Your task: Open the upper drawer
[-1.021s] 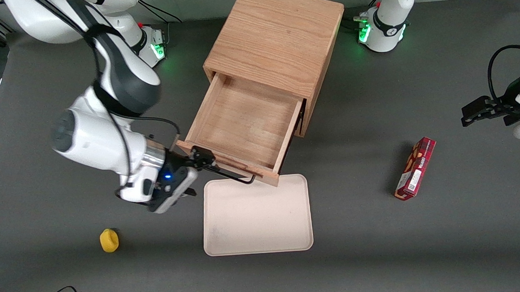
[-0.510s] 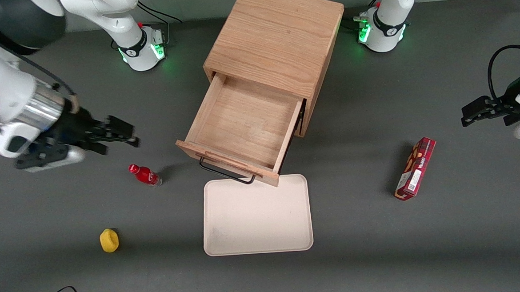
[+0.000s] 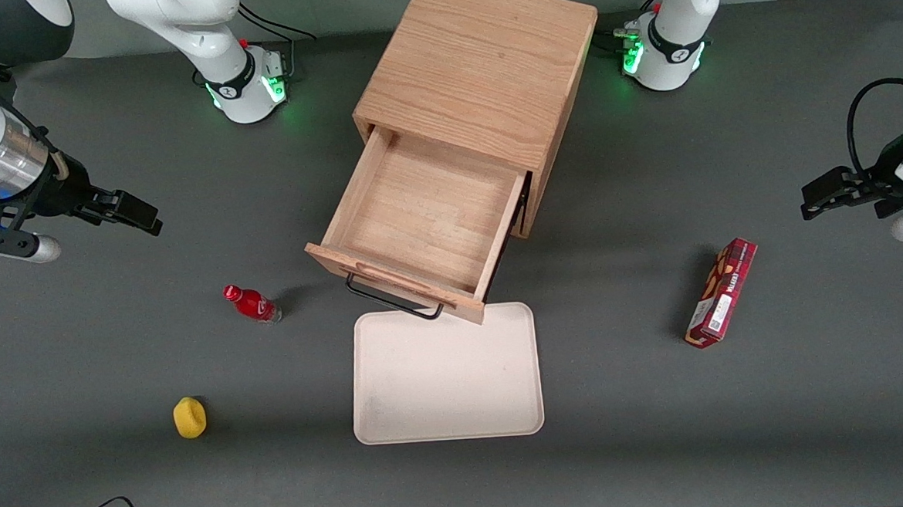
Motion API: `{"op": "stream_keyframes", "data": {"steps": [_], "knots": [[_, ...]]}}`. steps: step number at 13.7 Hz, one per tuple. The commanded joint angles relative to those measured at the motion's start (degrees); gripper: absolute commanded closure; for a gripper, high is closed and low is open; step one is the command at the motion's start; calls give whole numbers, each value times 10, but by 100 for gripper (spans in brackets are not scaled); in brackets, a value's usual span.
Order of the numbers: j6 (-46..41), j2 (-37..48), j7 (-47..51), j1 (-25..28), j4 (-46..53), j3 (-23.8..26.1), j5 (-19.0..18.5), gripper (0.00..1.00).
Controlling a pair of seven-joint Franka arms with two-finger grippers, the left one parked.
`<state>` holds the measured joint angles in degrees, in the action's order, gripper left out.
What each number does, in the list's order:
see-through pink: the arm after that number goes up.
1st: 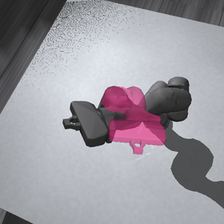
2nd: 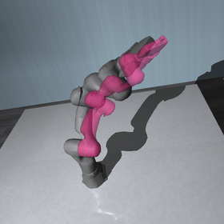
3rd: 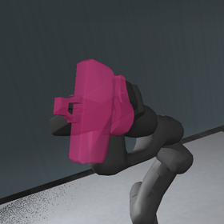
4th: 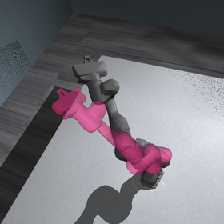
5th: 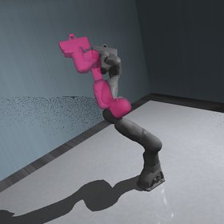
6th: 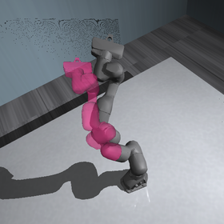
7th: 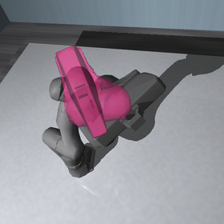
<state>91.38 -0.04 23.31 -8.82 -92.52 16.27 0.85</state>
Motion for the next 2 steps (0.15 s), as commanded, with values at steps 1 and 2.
{"op": "stream_keyframes", "data": {"steps": [1,2], "knots": [[4,28,-1,-4,-18,4,-11,0],[2,28,-32,-4,-18,4,-12,0]]}}
